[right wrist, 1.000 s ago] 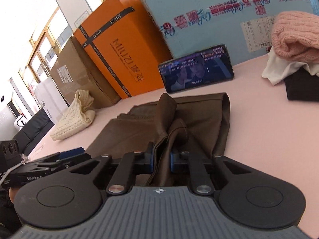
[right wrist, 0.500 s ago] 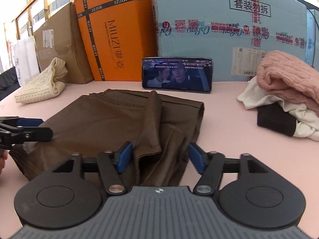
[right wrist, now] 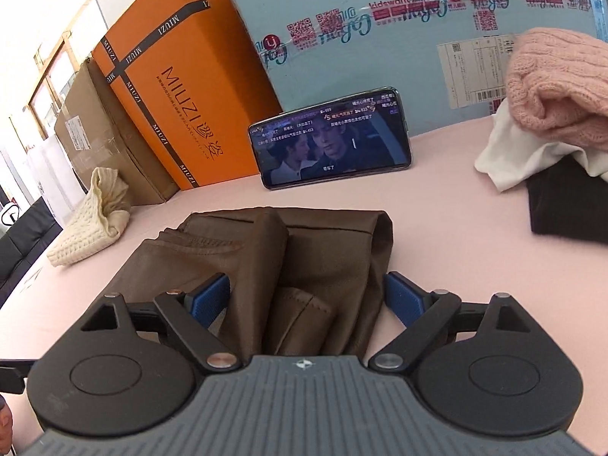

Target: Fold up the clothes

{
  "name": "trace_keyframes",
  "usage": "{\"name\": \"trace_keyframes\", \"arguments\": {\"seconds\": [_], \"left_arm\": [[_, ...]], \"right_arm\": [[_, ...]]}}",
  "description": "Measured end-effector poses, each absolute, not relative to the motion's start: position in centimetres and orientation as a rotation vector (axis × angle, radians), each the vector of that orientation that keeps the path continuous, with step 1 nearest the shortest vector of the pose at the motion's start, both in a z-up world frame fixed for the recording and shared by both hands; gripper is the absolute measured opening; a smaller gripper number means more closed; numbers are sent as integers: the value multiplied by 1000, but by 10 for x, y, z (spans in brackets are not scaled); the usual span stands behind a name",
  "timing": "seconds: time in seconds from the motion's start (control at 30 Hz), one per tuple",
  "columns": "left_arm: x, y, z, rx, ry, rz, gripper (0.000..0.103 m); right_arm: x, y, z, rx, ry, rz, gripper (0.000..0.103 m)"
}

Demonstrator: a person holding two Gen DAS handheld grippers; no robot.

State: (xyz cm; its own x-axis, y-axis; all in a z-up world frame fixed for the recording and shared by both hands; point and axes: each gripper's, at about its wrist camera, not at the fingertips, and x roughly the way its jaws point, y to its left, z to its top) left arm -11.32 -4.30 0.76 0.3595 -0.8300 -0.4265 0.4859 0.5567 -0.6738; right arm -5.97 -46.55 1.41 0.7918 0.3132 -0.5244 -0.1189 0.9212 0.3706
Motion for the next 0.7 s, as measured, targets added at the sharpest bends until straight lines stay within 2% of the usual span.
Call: {"name": "trace_keyframes", "arguments": {"seconds": [0.17,0.23,0.27,0.3,0.33,0.37,0.4,0.43,0.5,0.57,0.63,0.7], "left_arm": [[-96,-73,6,-548,847,-933,103],[-91,-83,6,-547,834,-915,101],[-90,-89,6,-531,825,-893,100],[-91,-94,8,-502,810,-860,91],[-92,-98,9,-454,792,-819,73],[-93,-102,10,-417,777,-788,67],[-92,-101,10,-404,769,-775,56],[-92,-101,10,-390,760,-763,50],[-89,-95,9,-411,754,-756,41],[-85,-82,8,-471,739,-757,34],[-86,-69,11,-513,713,-763,29],[-88,-55,14,-555,684,-768,29]], "right_arm": [[-57,-464,13,339,612,233,87],[-58,-466,13,356,608,231,75],[-59,-467,12,370,607,240,64],[-60,-467,12,377,606,242,56],[-60,-467,12,384,606,245,55],[-61,-468,11,392,605,246,50],[-62,-469,11,407,602,246,45],[-64,-471,9,449,598,260,41],[-67,-476,5,534,588,287,29],[-73,-475,7,573,545,325,23],[-76,-469,13,583,502,364,21],[-78,-460,20,602,470,397,20]]}}
